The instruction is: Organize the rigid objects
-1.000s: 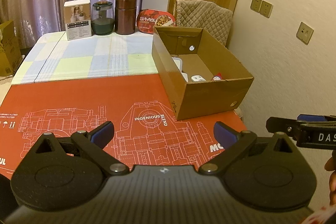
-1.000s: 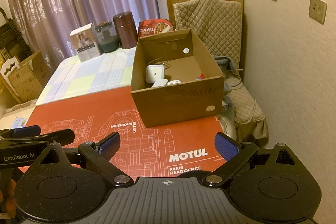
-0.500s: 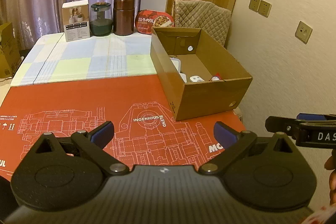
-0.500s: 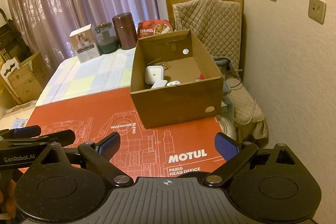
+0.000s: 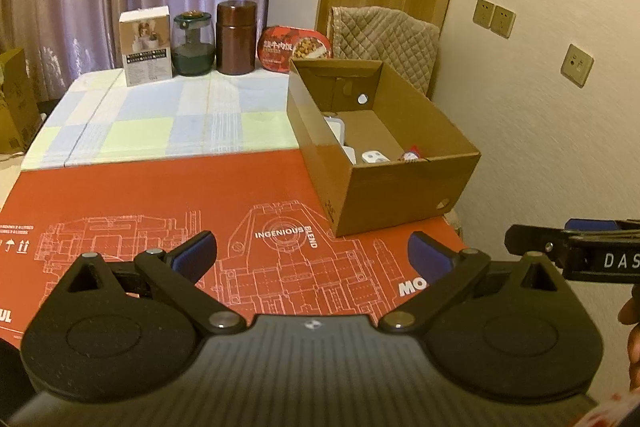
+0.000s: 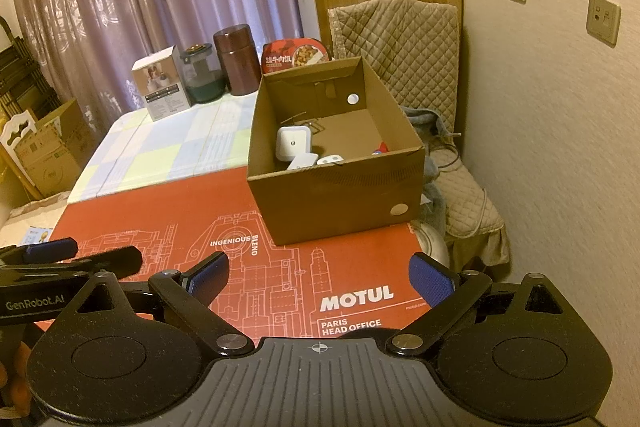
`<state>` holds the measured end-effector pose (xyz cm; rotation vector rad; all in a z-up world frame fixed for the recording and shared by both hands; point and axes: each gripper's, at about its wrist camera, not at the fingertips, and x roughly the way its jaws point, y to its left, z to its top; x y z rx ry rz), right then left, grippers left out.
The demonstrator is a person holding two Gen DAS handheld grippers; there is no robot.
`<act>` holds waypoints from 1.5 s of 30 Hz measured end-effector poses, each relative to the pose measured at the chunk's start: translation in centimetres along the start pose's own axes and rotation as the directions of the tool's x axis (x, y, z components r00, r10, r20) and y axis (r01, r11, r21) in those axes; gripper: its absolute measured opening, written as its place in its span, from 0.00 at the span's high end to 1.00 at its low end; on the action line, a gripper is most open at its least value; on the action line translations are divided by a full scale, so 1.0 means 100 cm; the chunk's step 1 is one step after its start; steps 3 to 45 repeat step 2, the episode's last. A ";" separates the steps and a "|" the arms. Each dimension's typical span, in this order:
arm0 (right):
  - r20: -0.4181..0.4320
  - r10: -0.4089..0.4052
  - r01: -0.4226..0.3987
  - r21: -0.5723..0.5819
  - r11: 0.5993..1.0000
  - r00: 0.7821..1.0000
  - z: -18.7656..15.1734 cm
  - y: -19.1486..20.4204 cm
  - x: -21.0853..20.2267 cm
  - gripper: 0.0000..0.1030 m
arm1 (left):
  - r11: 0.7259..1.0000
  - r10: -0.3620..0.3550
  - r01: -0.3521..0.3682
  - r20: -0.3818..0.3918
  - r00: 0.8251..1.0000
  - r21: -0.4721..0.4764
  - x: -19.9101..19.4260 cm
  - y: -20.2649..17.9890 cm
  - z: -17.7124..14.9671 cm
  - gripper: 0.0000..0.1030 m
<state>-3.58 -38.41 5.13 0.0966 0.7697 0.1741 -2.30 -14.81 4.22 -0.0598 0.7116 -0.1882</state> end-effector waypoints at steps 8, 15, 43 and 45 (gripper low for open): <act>0.000 -0.001 0.001 0.000 1.000 1.000 0.000 0.000 0.000 0.09 | 1.000 -0.005 0.005 -0.002 1.000 -0.004 0.000 0.002 0.000 0.02; 0.000 -0.001 0.001 0.000 1.000 1.000 0.000 0.000 0.000 0.09 | 1.000 -0.005 0.005 -0.002 1.000 -0.004 0.000 0.002 0.000 0.02; 0.000 -0.001 0.001 0.000 1.000 1.000 0.000 0.000 0.000 0.09 | 1.000 -0.005 0.005 -0.002 1.000 -0.004 0.000 0.002 0.000 0.02; 0.000 -0.001 0.001 0.000 1.000 1.000 0.000 0.000 0.000 0.09 | 1.000 -0.005 0.005 -0.002 1.000 -0.004 0.000 0.002 0.000 0.02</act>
